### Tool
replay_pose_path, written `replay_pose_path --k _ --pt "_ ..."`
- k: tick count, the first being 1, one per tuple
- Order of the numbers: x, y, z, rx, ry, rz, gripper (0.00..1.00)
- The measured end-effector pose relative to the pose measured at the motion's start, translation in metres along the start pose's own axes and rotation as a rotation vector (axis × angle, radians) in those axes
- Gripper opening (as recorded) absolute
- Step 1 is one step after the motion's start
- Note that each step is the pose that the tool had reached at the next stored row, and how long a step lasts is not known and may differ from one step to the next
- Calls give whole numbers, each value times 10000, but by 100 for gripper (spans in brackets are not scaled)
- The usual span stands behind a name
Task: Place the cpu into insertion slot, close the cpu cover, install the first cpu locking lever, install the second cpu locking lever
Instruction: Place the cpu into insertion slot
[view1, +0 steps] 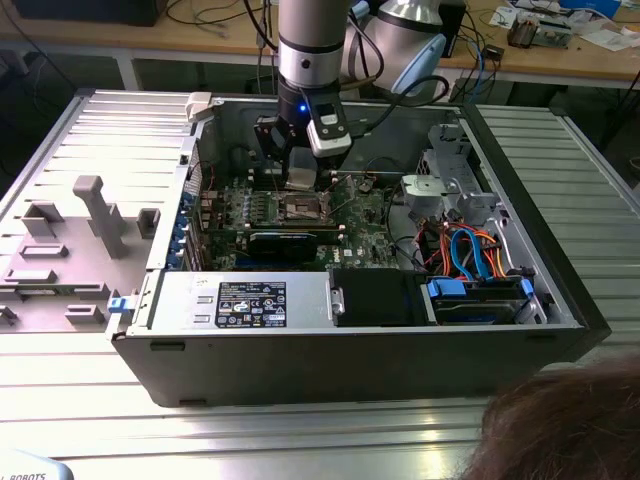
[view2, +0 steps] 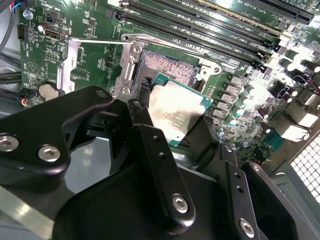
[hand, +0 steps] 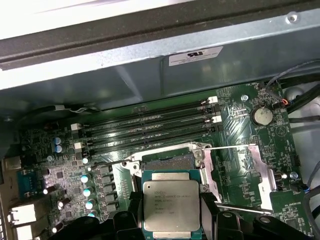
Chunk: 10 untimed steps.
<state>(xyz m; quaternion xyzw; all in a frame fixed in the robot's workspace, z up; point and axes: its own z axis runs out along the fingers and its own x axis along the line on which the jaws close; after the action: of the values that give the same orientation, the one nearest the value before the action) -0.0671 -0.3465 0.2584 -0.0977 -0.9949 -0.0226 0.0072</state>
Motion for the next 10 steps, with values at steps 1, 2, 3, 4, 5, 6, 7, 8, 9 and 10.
replay_pose_path --k 1,2,3,4,5,6,7,8,9,10 --pt "0 0 1 1 -2 33 54" --pt "0 0 1 3 -3 60 54" --pt "0 0 2 5 -5 90 54" --pt "0 0 3 6 -7 116 54" --pt "0 0 3 9 -9 157 54" --pt "0 0 4 9 -11 197 54" --pt "0 0 5 11 -13 225 54" --pt "0 0 6 15 -16 279 54" --pt "0 0 8 19 -19 330 54" --pt "0 -1 8 21 -21 366 54"
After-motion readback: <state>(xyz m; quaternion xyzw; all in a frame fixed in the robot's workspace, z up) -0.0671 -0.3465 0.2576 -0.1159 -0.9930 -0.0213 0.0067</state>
